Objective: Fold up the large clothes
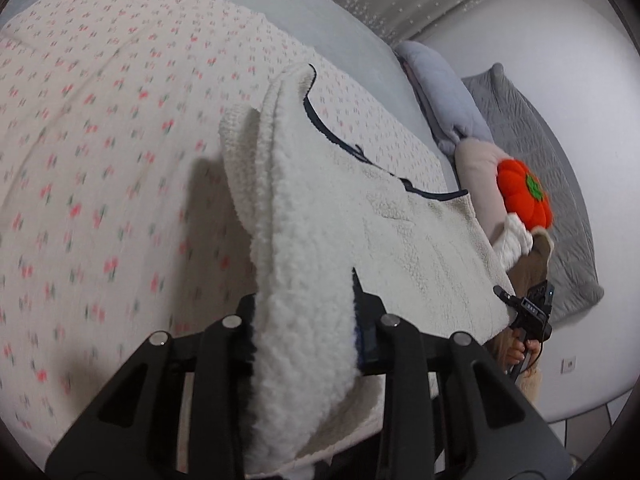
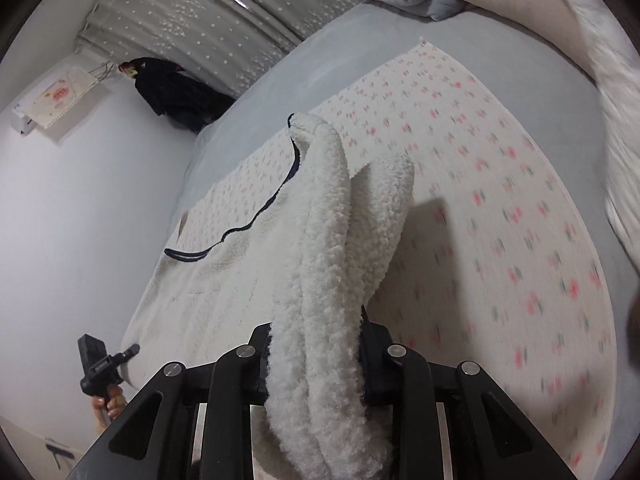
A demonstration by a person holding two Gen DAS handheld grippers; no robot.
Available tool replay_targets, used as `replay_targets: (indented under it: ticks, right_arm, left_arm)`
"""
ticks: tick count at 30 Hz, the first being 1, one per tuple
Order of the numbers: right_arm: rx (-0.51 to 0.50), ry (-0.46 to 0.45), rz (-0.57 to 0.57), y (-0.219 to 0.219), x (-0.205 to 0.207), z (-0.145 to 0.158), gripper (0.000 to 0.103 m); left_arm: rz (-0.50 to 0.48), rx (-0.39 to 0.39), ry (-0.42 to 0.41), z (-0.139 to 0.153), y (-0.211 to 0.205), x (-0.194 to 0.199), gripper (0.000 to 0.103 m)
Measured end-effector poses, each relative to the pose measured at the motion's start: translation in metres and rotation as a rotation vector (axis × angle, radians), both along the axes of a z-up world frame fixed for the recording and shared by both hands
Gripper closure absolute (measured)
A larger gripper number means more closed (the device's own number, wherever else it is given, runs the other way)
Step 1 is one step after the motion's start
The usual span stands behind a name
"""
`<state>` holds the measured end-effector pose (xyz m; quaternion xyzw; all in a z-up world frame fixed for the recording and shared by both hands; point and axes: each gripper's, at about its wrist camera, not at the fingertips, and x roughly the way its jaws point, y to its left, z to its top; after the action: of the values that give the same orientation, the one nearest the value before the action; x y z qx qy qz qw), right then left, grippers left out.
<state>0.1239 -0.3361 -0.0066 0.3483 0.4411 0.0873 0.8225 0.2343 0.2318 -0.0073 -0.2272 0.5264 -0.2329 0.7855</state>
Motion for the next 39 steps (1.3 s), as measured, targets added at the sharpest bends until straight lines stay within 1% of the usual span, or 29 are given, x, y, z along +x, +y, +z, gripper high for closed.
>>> replay_targets:
  ticks: [3, 5, 7, 8, 9, 10, 11, 12, 13, 14, 15, 16, 17, 18, 21, 23, 24, 25, 26, 27, 29, 31, 32, 34, 36, 37, 38, 39]
  right_arm:
    - [0.002, 0.019, 0.003, 0.007, -0.041, -0.018, 0.074]
    - [0.010, 0.042, -0.002, 0.006, -0.056, -0.036, 0.072]
    - [0.003, 0.075, -0.011, 0.007, -0.062, -0.056, 0.070]
    - [-0.036, 0.109, -0.015, 0.008, -0.062, -0.069, 0.066]
    - [-0.057, 0.125, -0.020, 0.008, -0.061, -0.077, 0.059]
    - [-0.067, 0.138, -0.026, 0.007, -0.059, -0.083, 0.054]
    - [-0.079, 0.148, -0.040, 0.005, -0.058, -0.085, 0.046]
    - [-0.098, 0.151, -0.058, 0.002, -0.059, -0.081, 0.040]
    - [-0.125, 0.142, -0.072, 0.001, -0.060, -0.073, 0.039]
    - [-0.180, 0.123, -0.082, -0.001, -0.060, -0.063, 0.038]
    - [-0.238, 0.101, -0.090, -0.003, -0.061, -0.052, 0.035]
    - [-0.294, 0.076, -0.104, -0.004, -0.060, -0.039, 0.034]
    - [-0.325, 0.057, -0.113, -0.005, -0.059, -0.029, 0.032]
    - [-0.338, 0.042, -0.118, -0.006, -0.055, -0.022, 0.032]
    - [-0.342, -0.019, -0.131, -0.006, -0.033, -0.008, 0.032]
    - [-0.345, -0.067, -0.138, 0.002, -0.015, -0.002, 0.032]
    - [-0.344, -0.085, -0.137, 0.003, -0.006, 0.000, 0.033]
    - [-0.341, -0.104, -0.130, 0.010, -0.002, 0.003, 0.035]
    - [-0.336, -0.121, -0.120, 0.017, 0.006, 0.005, 0.040]
    - [-0.334, -0.127, -0.106, 0.029, 0.016, 0.005, 0.042]
    - [-0.340, -0.139, -0.062, 0.053, 0.031, 0.003, 0.043]
    - [-0.380, -0.162, 0.002, 0.085, 0.049, 0.001, 0.045]
    - [-0.419, -0.169, 0.044, 0.107, 0.059, -0.004, 0.046]
    - [-0.465, -0.169, 0.096, 0.133, 0.071, -0.011, 0.047]
    - [-0.511, -0.167, 0.139, 0.154, 0.087, -0.020, 0.047]
    - [-0.534, -0.168, 0.152, 0.162, 0.093, -0.024, 0.047]
    - [-0.549, -0.173, 0.159, 0.167, 0.096, -0.028, 0.047]
    - [-0.556, -0.176, 0.163, 0.170, 0.101, -0.032, 0.047]
  left_arm:
    - [-0.008, 0.017, 0.013, -0.018, 0.007, -0.034, 0.069]
    - [-0.001, 0.015, 0.029, -0.033, 0.012, -0.045, 0.067]
    - [0.029, 0.070, 0.058, -0.057, 0.014, -0.049, 0.064]
    - [0.051, 0.142, 0.077, -0.070, 0.013, -0.048, 0.060]
    - [0.062, 0.182, 0.084, -0.080, 0.013, -0.046, 0.050]
    - [0.074, 0.191, 0.085, -0.083, 0.013, -0.047, 0.046]
    - [0.094, 0.191, 0.081, -0.082, 0.015, -0.046, 0.043]
    - [0.112, 0.205, 0.059, -0.074, 0.015, -0.047, 0.043]
    - [0.128, 0.235, 0.025, -0.065, 0.015, -0.047, 0.043]
    - [0.146, 0.286, -0.034, -0.052, 0.014, -0.048, 0.042]
    - [0.154, 0.327, -0.080, -0.041, 0.012, -0.048, 0.035]
    - [0.160, 0.368, -0.126, -0.030, 0.009, -0.046, 0.031]
    - [0.165, 0.397, -0.159, -0.021, 0.006, -0.041, 0.027]
    - [0.165, 0.424, -0.190, -0.012, 0.000, -0.033, 0.027]
    - [0.158, 0.456, -0.222, -0.001, -0.020, -0.002, 0.027]
    - [0.162, 0.470, -0.225, 0.002, -0.036, 0.020, 0.027]
    - [0.165, 0.469, -0.231, 0.004, -0.044, 0.029, 0.027]
    - [0.159, 0.456, -0.244, 0.004, -0.051, 0.030, 0.027]
    - [0.149, 0.437, -0.257, 0.005, -0.058, 0.030, 0.027]
    - [0.132, 0.412, -0.271, 0.005, -0.067, 0.029, 0.027]
    - [0.070, 0.374, -0.301, 0.003, -0.090, 0.029, 0.027]
    - [-0.015, 0.371, -0.334, -0.004, -0.120, 0.029, 0.028]
    - [-0.062, 0.373, -0.342, -0.008, -0.136, 0.029, 0.031]
    - [-0.169, 0.363, -0.350, -0.018, -0.168, 0.032, 0.035]
    - [-0.262, 0.375, -0.362, -0.029, -0.199, 0.034, 0.042]
    - [-0.296, 0.384, -0.364, -0.035, -0.210, 0.036, 0.045]
    - [-0.324, 0.399, -0.354, -0.043, -0.221, 0.042, 0.050]
    - [-0.332, 0.422, -0.335, -0.052, -0.229, 0.051, 0.053]
